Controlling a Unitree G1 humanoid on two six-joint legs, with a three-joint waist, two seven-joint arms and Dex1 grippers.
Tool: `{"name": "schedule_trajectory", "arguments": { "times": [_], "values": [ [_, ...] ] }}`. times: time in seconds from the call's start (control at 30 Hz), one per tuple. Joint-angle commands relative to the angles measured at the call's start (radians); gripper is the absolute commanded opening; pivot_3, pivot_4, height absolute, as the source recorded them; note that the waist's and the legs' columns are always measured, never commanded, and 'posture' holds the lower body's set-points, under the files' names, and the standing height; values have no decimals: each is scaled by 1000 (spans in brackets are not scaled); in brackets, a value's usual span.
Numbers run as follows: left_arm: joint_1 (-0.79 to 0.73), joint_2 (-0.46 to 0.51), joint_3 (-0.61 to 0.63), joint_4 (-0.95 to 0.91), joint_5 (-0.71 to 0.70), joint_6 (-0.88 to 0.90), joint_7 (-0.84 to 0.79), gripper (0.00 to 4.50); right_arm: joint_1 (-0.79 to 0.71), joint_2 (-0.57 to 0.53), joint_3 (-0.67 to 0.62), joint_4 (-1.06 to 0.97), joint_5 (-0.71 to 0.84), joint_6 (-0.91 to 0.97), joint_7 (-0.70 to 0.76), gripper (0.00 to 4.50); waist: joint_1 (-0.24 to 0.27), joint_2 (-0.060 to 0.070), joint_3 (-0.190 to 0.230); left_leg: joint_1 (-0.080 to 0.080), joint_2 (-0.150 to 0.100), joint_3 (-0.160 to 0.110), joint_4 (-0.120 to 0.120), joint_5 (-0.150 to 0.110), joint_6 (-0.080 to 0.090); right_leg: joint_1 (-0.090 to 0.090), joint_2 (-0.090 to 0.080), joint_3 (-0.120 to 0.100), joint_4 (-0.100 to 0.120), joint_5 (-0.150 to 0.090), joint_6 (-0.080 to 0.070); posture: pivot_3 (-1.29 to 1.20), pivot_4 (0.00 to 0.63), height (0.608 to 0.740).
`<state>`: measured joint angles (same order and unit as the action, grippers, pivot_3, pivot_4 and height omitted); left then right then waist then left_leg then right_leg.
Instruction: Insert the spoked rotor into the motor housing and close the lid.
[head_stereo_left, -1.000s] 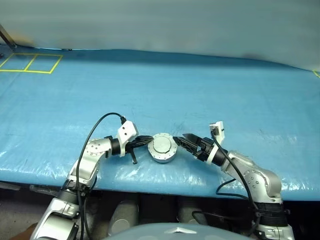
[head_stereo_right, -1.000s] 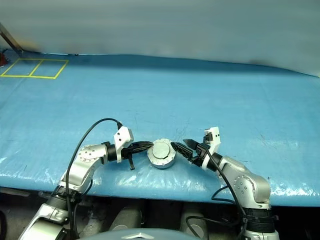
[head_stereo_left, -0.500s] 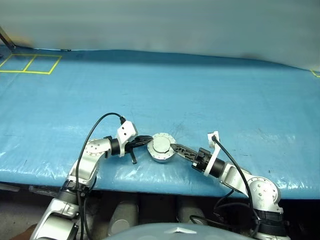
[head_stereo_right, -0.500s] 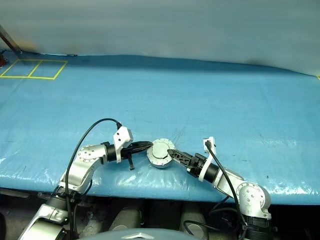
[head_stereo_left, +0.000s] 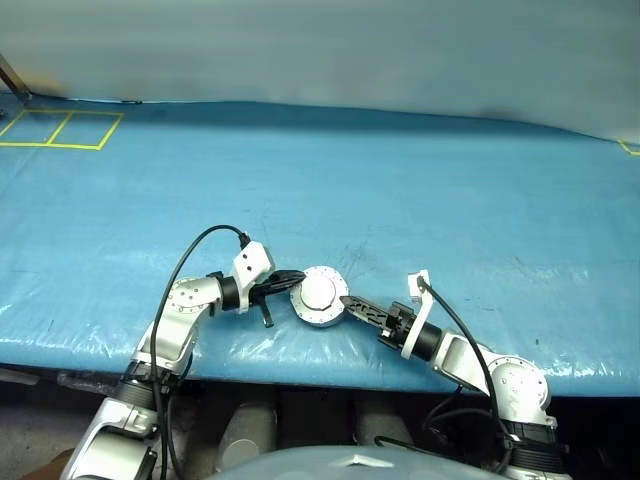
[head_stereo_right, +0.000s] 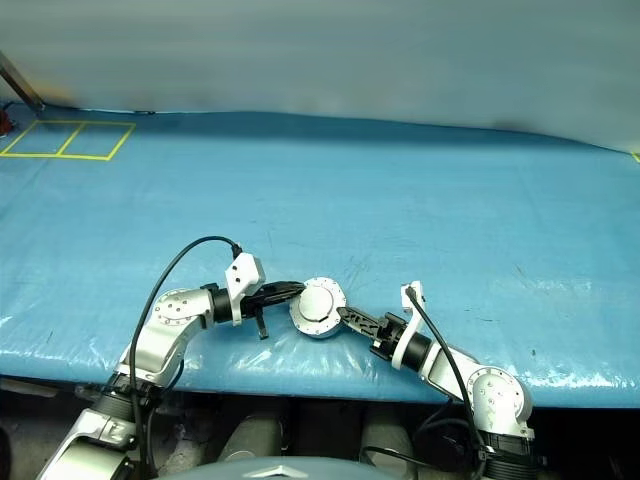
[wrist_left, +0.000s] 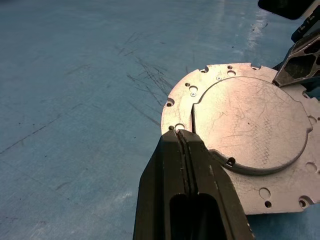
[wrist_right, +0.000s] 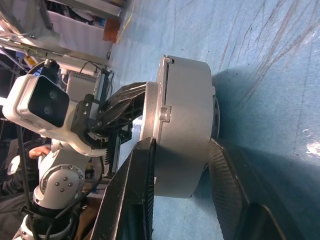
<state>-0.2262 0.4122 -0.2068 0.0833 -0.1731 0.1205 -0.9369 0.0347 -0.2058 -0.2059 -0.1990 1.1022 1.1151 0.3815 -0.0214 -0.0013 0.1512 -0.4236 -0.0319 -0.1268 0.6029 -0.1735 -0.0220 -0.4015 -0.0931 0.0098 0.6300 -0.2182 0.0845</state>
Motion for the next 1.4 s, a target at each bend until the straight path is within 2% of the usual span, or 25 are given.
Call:
{"name": "schedule_trajectory", "arguments": {
  "times": [0.03, 0.23, 0.4, 0.7, 0.83, 0.93, 1.03, 1.17, 1.2, 1.4],
  "values": [
    [17, -4, -24, 20, 16, 8, 3, 0, 1, -6, 6, -19, 15, 1, 6, 1219, 0, 0, 0, 1, 0, 0, 0, 0, 0, 1, 0, 0, 0, 0, 0, 0, 150, 740],
    [3, -30, 33, 42, 6, -18, 72, 0, -3, 17, -18, -5, 35, -11, -19, 1219, 1, 0, 0, 3, 0, 0, 0, 0, 0, 3, 0, 0, 0, 0, 0, 0, 150, 740],
    [4, -46, 108, 24, -70, 7, 92, 0, -34, 73, -83, 19, 96, -43, -76, 1219, -2, 1, 2, 4, 0, 0, 0, 0, 0, 3, 0, 0, 0, 0, 0, 0, 150, 740],
    [50, -92, 170, -26, -199, 97, 102, 0, -134, 152, -188, 51, 207, -133, -211, 1219, -5, 3, 7, 3, 0, 0, 0, 0, 0, 2, 0, 0, 0, 0, 0, 0, 150, 740],
    [72, -164, 207, -67, -334, 174, 98, 901, -175, 173, -197, 27, 261, -167, -227, 1219, -11, 4, 9, 2, 0, 0, 0, 0, 0, 2, 1, 0, 1, 1, 0, 0, 150, 740],
    [78, -216, 238, -88, -421, 230, 113, 1880, -196, 185, -193, 8, 299, -188, -235, 1219, -15, 4, 9, 2, 0, 0, 1, 0, 0, 2, 1, 1, 1, 1, 0, 0, 150, 740],
    [67, -291, 297, -100, -565, 295, 133, 2953, -220, 204, -178, -17, 341, -206, -256, 1219, -16, 4, 9, 3, 1, 0, 1, 0, 0, 2, 1, 1, 2, 1, 0, 0, 150, 740],
    [57, -326, 315, -110, -633, 341, 147, 4306, -226, 196, -154, -22, 364, -212, -263, 1219, -16, 4, 9, 3, 1, 0, 2, 0, 0, 2, 2, 1, 2, 0, 0, 0, 150, 740],
    [54, -336, 321, -110, -654, 354, 153, 4487, -227, 193, -149, -22, 366, -213, -264, 1219, -16, 4, 9, 3, 1, 0, 2, 0, 0, 2, 2, 1, 3, 0, 0, 0, 150, 740],
    [26, -378, 361, -88, -797, 493, 205, 4487, -216, 164, -114, -51, 382, -211, -247, 1219, -16, 4, 10, 2, 0, 0, 4, 0, 0, 3, 2, 1, 3, 1, 0, 0, 150, 740]
  ]
}}
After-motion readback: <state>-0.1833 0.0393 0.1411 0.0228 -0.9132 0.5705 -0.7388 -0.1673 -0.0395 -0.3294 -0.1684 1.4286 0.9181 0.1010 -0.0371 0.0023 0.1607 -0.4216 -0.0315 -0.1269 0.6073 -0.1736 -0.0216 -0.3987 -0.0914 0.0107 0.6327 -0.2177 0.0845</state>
